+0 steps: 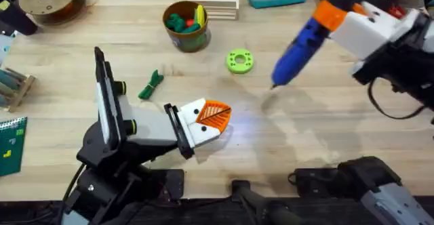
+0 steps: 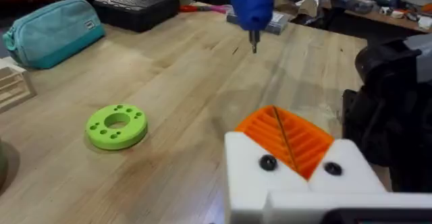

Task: Pick up the gripper from the table and insert it into the empty holder that is missing its gripper. Then pick up a screw, insert it into the mounting hole, and use the screwdriver to tighten it. Finally, clean up the table by picking up the vegetable and placing it into the bucket.

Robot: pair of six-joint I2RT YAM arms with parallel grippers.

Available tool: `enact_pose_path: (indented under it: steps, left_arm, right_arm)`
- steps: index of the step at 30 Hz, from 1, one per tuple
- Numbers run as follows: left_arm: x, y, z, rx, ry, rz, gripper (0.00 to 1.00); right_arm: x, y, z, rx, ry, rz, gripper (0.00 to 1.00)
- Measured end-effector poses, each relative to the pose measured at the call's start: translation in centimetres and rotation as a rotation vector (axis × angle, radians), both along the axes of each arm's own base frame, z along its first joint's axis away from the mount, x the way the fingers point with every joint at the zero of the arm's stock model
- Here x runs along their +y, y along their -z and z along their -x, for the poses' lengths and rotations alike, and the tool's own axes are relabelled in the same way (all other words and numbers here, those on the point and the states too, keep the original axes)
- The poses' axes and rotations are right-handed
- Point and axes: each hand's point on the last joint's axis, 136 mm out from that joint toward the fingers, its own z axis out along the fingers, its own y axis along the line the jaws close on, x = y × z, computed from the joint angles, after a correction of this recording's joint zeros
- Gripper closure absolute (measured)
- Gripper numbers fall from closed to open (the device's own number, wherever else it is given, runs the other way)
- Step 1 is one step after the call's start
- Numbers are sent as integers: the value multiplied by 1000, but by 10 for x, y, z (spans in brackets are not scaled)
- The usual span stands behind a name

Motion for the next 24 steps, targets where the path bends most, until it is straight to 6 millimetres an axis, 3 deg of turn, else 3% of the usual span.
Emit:
enact_pose_path:
  steps: [6,13,17,19,24]
  left_arm:
    - [0,0,0,0,0,0,996]
    - [0,0,0,0,0,0,996]
    - [0,0,0,0,0,0,996]
    - [0,0,0,0,0,0,996]
    - [0,0,0,0,0,0,996]
  right_arm:
    - [60,-31,31,-147,-265,-38,971]
    - [117,-45,53,-246,-486,-92,971]
    - [138,-55,59,-325,-552,-135,971]
    - [152,-49,61,-321,-592,-141,971]
    - [159,-42,61,-299,-609,-133,971]
